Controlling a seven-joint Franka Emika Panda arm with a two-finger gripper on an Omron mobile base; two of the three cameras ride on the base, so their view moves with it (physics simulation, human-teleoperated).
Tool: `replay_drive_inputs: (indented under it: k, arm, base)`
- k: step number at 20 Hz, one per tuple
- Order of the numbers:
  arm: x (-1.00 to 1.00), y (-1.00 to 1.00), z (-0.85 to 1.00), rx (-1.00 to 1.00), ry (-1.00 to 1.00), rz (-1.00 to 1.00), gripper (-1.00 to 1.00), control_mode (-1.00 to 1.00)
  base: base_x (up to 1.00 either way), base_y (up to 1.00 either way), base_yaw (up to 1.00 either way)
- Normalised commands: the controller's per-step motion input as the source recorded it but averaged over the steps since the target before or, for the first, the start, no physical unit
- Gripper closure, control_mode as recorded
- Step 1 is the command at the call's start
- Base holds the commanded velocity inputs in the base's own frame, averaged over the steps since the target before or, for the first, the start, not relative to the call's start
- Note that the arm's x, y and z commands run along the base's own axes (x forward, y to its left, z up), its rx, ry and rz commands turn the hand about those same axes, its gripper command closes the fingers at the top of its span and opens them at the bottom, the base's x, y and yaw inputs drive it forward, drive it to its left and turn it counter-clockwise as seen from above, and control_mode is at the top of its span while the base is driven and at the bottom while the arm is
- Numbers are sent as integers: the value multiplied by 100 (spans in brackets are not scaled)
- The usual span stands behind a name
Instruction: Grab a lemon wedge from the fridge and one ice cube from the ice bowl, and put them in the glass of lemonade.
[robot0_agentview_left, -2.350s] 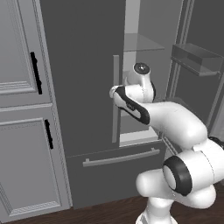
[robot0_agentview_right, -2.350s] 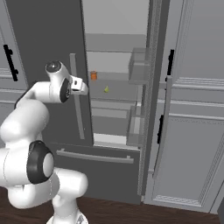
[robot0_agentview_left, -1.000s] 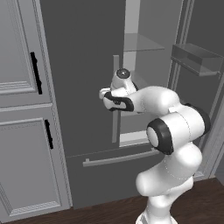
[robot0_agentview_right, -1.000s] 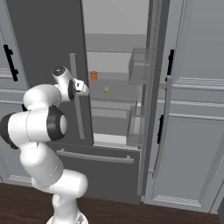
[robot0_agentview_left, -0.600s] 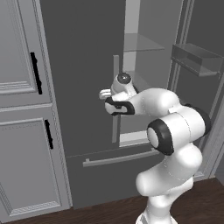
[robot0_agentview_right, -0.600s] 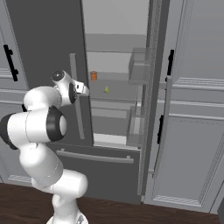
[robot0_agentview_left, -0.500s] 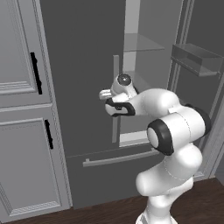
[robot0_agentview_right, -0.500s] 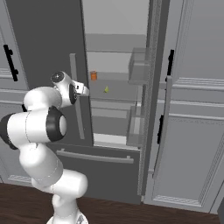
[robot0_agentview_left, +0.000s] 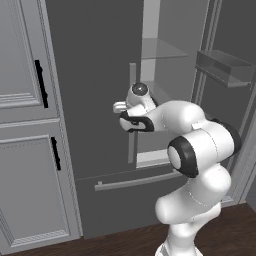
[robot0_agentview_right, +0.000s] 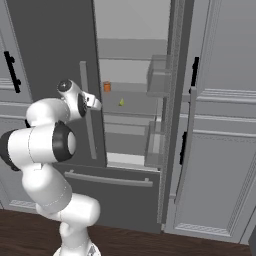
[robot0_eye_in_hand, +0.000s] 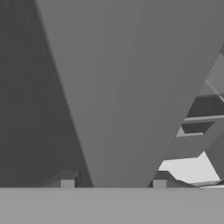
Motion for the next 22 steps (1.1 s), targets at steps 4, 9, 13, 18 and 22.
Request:
replay_drive_inputs:
  k: [4,9,13,18,22]
  arm:
    - [25,12,0,0,11,-7,100,-100]
    - [2,41,0,0,1,-5,100,-100]
    - [-3,79,10,0,0,0,100,-100]
    - [-53,85,58,0,0,1,100,-100]
    - [-95,83,70,0,0,6,100,-100]
  base:
    - [0,0,0]
    - [0,0,0]
    - [0,0,0]
    - [0,0,0]
    - [0,0,0]
